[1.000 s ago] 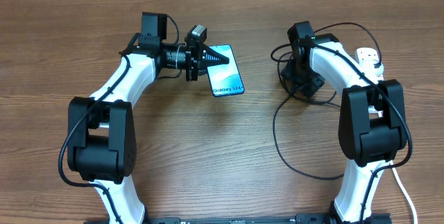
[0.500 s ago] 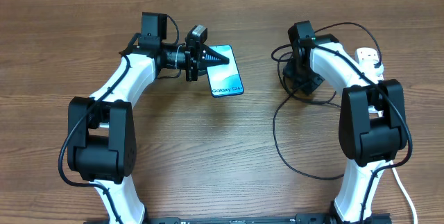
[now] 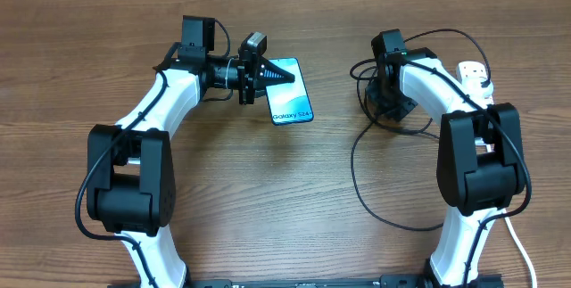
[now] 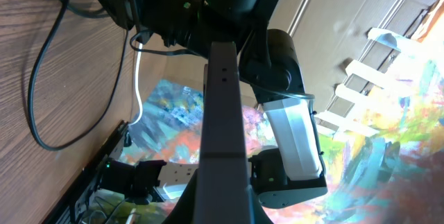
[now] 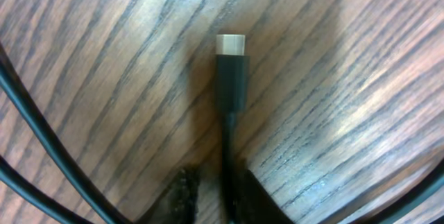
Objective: Plug charger to phone and switch on socket
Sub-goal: 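Carry the USB-C plug with the right gripper toward the phone's bottom port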
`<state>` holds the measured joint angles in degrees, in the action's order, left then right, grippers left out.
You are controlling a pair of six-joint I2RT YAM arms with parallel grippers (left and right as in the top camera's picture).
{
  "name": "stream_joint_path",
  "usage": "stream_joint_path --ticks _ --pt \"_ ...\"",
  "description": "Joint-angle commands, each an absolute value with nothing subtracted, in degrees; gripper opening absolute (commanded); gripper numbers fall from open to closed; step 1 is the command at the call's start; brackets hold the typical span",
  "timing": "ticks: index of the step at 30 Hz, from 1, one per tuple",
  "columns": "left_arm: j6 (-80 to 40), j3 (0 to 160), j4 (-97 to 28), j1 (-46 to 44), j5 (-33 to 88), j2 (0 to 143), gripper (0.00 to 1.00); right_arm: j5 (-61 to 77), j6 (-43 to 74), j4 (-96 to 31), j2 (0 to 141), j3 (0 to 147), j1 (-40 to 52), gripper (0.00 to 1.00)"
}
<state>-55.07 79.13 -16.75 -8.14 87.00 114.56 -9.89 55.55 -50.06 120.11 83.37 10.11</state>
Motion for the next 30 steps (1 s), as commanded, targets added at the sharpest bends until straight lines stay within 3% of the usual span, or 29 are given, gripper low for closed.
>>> stream_joint_path --ticks 1,4,16,25,30 --pt "-54.0 80.8 -16.7 -7.9 89.4 114.6 0.04 -9.7 55.5 -50.4 120.7 81.3 9.6 0.1" --pt "-54.0 80.8 -16.6 -7.9 89.4 114.6 0.04 -8.2 55.5 -50.4 120.7 81.3 9.6 0.04" --pt "-54.0 80.8 -16.6 -7.9 89.4 114.6 0.04 -7.3 54.7 -51.7 120.7 81.7 9.6 0.04" --pt "-54.0 80.8 -16.2 -7.9 87.9 114.6 0.04 3.7 39.5 -58.5 115.7 90.5 9.6 0.04" --pt "-54.2 80.8 -10.0 -7.9 90.7 114.7 0.04 11.0 29.2 -63.7 102.9 92.0 9.6 0.04"
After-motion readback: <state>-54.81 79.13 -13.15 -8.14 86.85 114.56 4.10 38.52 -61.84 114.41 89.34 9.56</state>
